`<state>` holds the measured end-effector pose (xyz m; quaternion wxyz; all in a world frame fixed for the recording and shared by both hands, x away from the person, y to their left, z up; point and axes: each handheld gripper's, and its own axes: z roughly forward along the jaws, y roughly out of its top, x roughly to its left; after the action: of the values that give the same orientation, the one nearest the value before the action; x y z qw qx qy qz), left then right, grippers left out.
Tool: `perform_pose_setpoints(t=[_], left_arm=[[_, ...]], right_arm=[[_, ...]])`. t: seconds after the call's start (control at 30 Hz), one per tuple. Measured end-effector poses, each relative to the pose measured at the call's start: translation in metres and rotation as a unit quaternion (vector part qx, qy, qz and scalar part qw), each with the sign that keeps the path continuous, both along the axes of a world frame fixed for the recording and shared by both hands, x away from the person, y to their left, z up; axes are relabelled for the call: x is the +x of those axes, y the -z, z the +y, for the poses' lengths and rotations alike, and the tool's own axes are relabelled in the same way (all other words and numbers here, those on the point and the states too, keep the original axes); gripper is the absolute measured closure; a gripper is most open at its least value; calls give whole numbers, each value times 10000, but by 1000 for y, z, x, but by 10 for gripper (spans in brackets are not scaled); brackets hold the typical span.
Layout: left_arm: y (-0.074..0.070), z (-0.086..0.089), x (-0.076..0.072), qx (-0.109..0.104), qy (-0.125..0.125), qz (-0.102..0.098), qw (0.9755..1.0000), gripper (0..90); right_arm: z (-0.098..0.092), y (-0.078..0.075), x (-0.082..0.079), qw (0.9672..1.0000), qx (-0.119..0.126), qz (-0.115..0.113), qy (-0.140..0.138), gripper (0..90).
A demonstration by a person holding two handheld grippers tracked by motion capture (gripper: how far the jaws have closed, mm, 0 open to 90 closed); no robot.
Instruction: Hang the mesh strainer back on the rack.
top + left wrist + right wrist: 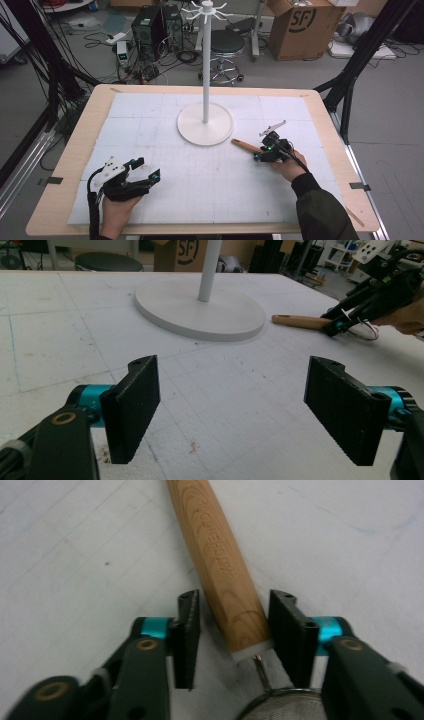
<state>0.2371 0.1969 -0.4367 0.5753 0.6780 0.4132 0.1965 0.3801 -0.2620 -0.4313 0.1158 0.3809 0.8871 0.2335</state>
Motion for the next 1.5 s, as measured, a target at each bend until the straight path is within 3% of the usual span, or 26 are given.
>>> perform_pose_setpoints(t=[0.07, 0.13, 0.37, 0.73, 1.07, 1.17, 1.3, 1.5], left_arm=[[0, 0, 0, -6, -2, 0, 10000, 229], [0, 1, 0, -20, -2, 12, 10000, 229], [0, 2, -1, -7, -10, -11, 10000, 229], [-1, 3, -1, -60, -51, -15, 10000, 230], [-1, 0, 0, -27, -2, -12, 10000, 230], [-1, -2, 0, 3, 18, -9, 10000, 230], [-1, -2, 0, 16, 19, -20, 10000, 230], [-1, 3, -1, -67, -37, -25, 10000, 230]], right_arm=[[5, -2, 0, 9998, -104, 110, -136, 678], [8, -4, 1, 9995, -237, 161, -158, 679], [7, -4, 3, 9994, -146, 293, -55, 693], [6, -10, -2, 9996, -151, 252, -59, 709], [7, -6, 1, 9989, -155, 445, -71, 703], [8, -6, 2, 9987, -171, 484, -37, 700], [17, -8, 5, 9967, -532, 602, -66, 699], [14, -9, 7, 9971, -398, 652, -3, 709]])
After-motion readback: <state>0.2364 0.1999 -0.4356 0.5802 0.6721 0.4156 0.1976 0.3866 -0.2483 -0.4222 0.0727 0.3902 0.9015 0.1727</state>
